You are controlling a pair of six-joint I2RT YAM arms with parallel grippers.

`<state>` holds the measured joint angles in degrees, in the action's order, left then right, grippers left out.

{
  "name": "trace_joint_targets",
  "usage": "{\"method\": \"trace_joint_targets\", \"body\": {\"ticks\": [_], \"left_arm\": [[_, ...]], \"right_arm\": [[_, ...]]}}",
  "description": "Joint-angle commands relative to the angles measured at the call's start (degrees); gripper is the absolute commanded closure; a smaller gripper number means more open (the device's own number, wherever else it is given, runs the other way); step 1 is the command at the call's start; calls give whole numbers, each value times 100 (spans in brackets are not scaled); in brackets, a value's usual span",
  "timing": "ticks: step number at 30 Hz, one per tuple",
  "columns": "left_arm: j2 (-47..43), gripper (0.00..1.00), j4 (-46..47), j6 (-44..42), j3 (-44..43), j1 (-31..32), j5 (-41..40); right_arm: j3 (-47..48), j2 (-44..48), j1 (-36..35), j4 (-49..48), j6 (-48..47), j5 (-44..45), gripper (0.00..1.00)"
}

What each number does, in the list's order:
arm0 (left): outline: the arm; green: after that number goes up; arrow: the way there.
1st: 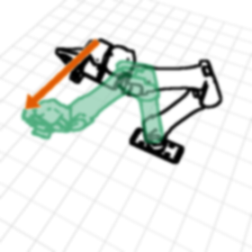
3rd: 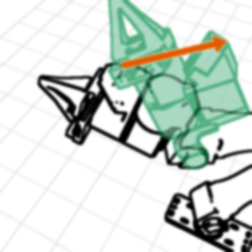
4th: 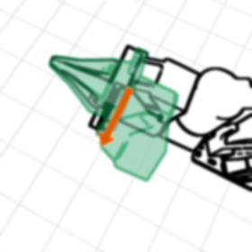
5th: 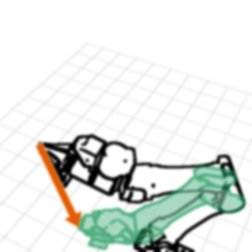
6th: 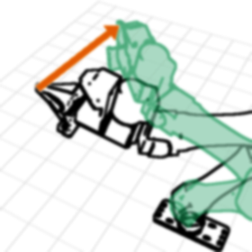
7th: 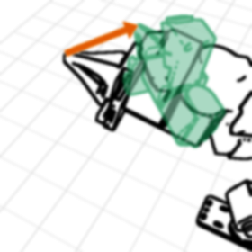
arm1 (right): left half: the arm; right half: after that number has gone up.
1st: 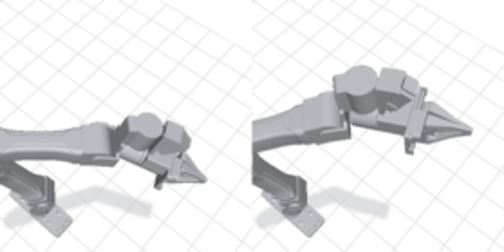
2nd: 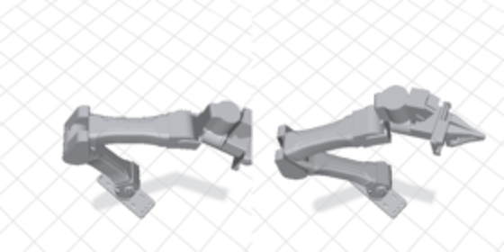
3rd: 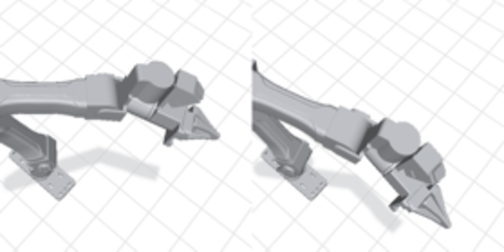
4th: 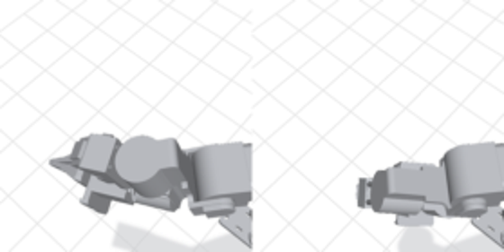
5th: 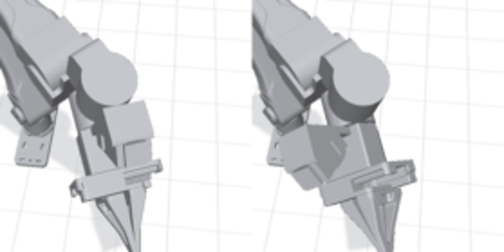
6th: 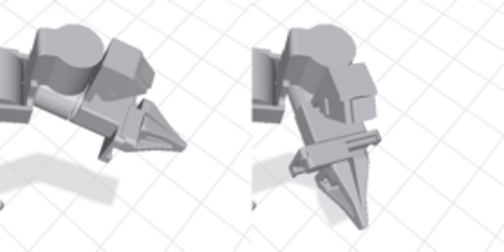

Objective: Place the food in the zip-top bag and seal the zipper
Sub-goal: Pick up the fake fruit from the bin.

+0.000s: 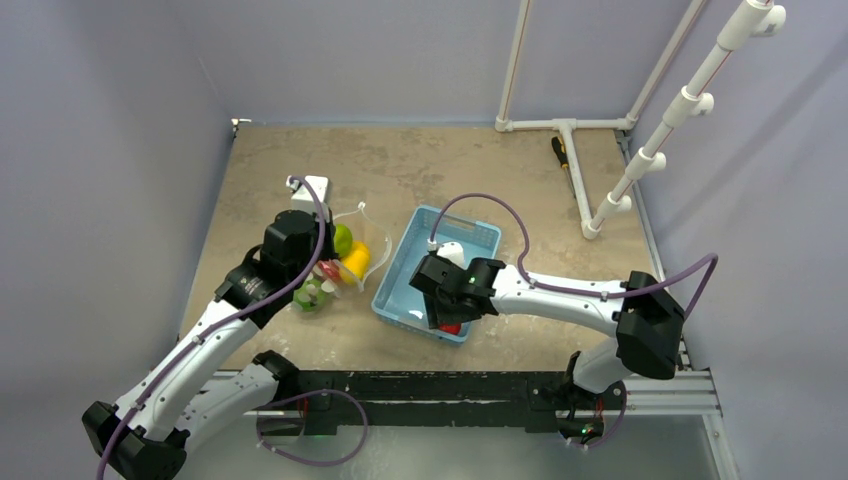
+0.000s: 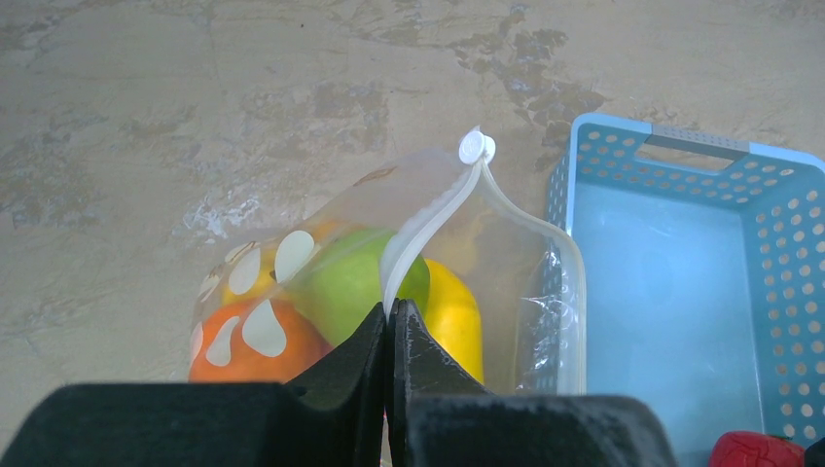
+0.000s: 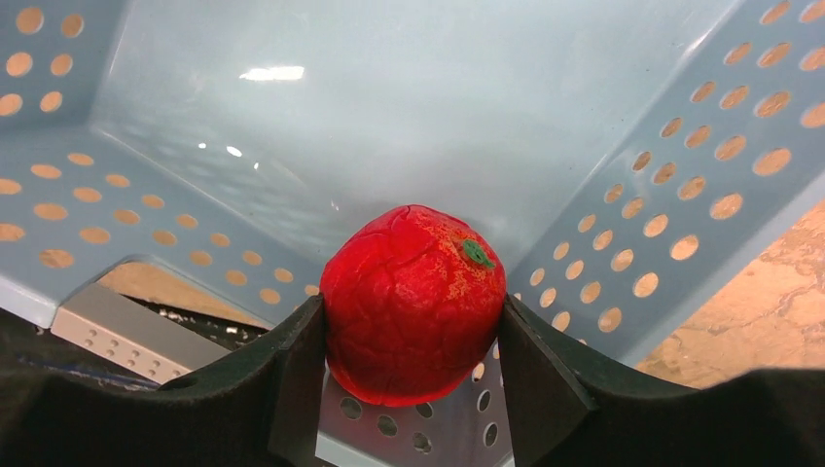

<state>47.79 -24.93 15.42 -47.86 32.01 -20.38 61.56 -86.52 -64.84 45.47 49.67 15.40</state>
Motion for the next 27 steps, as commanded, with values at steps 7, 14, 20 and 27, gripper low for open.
{"method": "trace_joint_targets", "body": {"ticks": [7, 14, 20, 27], "left_arm": [[8, 100, 132, 24, -14, 21, -113], [29, 100, 133, 23, -13, 25, -107], [53, 100, 137, 22, -14, 25, -98], [77, 100, 137, 14, -14, 25, -103]], "right_arm": [[280, 179, 24, -9, 827, 1083, 77], [131, 160, 24, -19, 1304, 1405, 80], [-29, -327, 26, -36, 1689, 1756, 82], [162, -701, 24, 31, 2010, 2131, 83]]}}
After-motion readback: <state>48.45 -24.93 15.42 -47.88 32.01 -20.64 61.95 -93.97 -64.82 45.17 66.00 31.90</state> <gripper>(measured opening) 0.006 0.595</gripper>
